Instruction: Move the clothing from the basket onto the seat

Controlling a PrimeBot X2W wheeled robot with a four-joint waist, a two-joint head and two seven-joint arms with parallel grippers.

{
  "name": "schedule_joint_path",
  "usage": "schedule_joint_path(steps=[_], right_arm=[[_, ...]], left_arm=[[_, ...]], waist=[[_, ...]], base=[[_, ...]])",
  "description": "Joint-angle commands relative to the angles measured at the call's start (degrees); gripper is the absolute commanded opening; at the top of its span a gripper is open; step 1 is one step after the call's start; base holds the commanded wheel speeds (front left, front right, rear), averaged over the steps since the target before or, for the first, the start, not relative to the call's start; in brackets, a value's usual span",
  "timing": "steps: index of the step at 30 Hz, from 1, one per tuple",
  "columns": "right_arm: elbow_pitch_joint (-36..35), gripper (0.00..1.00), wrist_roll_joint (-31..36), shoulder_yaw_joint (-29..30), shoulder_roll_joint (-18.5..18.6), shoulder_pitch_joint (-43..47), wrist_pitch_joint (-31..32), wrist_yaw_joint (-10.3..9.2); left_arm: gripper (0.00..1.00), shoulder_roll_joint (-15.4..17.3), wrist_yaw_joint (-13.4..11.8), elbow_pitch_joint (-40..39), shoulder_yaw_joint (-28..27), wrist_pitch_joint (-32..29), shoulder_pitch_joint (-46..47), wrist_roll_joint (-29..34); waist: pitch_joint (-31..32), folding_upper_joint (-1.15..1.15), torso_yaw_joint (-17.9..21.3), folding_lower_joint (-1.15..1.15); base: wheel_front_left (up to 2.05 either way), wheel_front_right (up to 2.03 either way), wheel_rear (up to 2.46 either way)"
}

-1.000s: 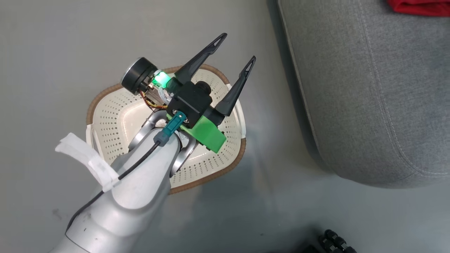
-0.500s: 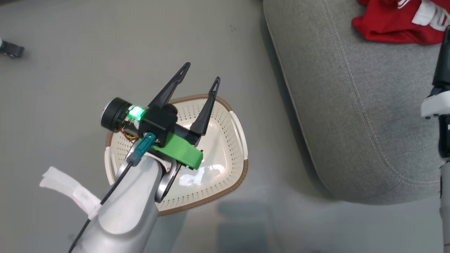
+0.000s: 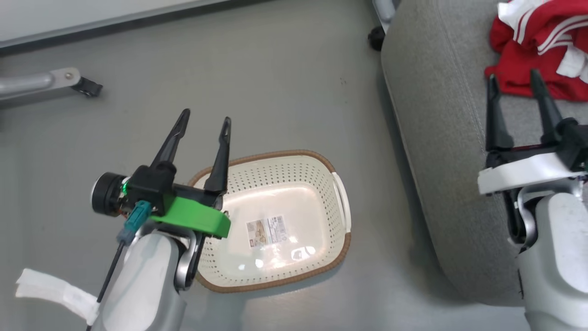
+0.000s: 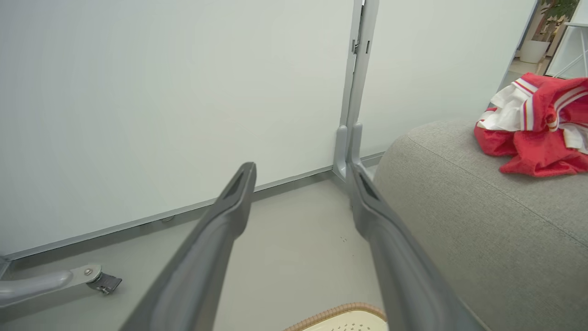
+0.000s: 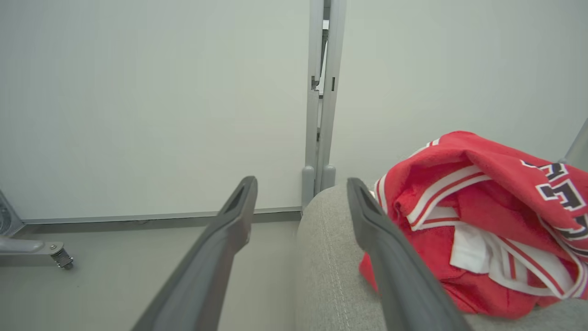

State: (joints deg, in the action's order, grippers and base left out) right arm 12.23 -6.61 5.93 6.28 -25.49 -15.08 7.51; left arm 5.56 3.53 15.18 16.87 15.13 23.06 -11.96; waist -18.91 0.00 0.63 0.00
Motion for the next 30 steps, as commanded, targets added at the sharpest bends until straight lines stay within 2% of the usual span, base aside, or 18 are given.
schedule_joint_path(steps=[1,10,16,30], right_arm=[[-0.35,1.00,-0.43,-0.39,-0.09,1.15,-0.13,-0.04],[-2.23,1.00,-0.41,-5.15,-2.38,4.75,-0.13,-0.04],[-4.21,1.00,-0.38,-5.99,-3.07,7.94,-0.13,-0.04],[-7.19,1.00,-1.49,-5.03,-3.30,16.29,-0.13,-0.04]], left_arm=[[1.00,-0.11,-0.19,-0.25,-0.78,0.02,-1.35,0.50],[1.00,-0.98,-0.21,-2.10,-7.59,0.02,-6.51,1.35],[1.00,-1.78,-0.32,-3.82,-10.90,0.02,-9.51,1.72],[1.00,-2.56,-0.65,-4.55,-13.99,0.02,-13.91,2.16]], waist=[[2.57,0.00,-2.49,0.00],[5.77,0.00,-5.31,0.00],[7.61,0.00,-6.08,0.00],[11.92,0.00,-7.42,0.00]], base=[[0.00,0.00,0.00],[0.00,0.00,0.00],[0.00,0.00,0.00],[0.00,0.00,0.00]])
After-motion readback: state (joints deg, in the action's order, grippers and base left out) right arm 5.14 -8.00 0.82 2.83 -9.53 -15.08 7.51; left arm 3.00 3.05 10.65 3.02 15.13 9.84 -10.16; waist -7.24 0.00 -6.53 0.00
